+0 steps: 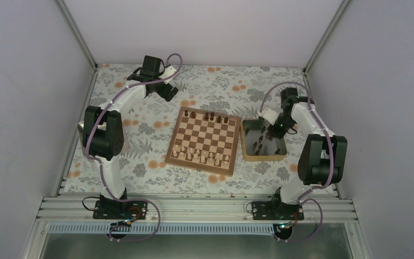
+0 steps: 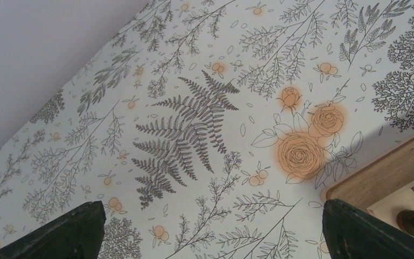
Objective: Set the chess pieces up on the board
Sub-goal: Pick up the chess piece from the storage box, then place the chess piece on the chessboard.
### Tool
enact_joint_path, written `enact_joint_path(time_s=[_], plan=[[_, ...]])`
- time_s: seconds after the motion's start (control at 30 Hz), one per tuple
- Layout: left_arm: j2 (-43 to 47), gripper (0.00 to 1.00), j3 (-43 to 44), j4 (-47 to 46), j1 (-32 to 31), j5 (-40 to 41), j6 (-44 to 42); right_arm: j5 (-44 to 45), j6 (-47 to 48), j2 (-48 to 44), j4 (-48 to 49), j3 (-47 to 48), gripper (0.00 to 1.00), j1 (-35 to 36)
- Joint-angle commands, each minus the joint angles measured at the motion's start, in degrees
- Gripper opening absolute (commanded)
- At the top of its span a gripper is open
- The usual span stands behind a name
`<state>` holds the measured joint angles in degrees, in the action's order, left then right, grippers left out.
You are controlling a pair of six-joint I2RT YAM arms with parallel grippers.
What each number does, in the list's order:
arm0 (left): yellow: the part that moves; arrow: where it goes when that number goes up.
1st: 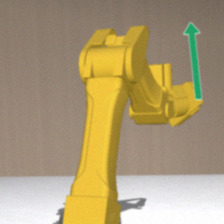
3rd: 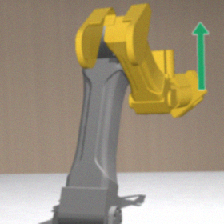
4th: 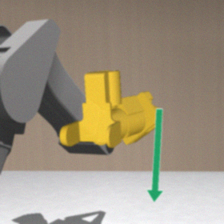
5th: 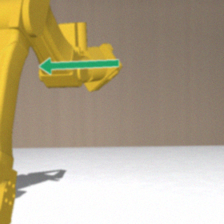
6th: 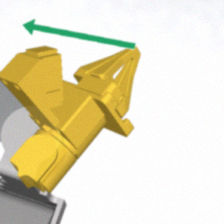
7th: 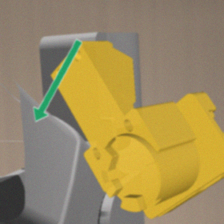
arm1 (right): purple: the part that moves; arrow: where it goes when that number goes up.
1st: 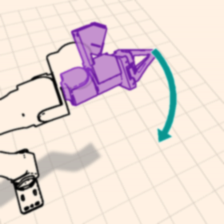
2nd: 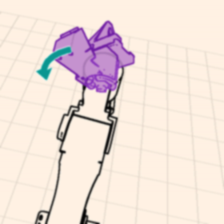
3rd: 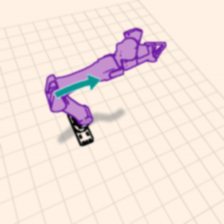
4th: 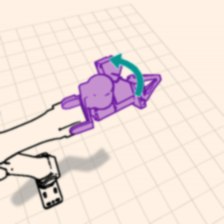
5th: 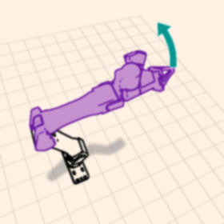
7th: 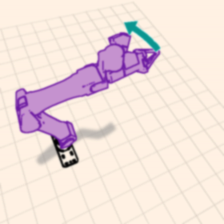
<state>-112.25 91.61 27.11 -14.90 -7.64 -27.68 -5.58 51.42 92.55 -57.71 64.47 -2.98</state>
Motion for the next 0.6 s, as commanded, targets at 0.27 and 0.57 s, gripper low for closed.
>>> enact_joint_path(time_s=[0.27, 0.57], plan=[[-0.1, 1.0, 2.0, 1.7, -0.4, -1.4, -0.4, -3.1, 1.4, 11.0, -10.2, 33.8, 0.08, 14.2], [0.4, 1.0, 1.5, 1.2, -0.7, -0.3, -0.9, -4.7, 2.7, 28.3, -9.8, 57.3, 0.08, 28.2]])
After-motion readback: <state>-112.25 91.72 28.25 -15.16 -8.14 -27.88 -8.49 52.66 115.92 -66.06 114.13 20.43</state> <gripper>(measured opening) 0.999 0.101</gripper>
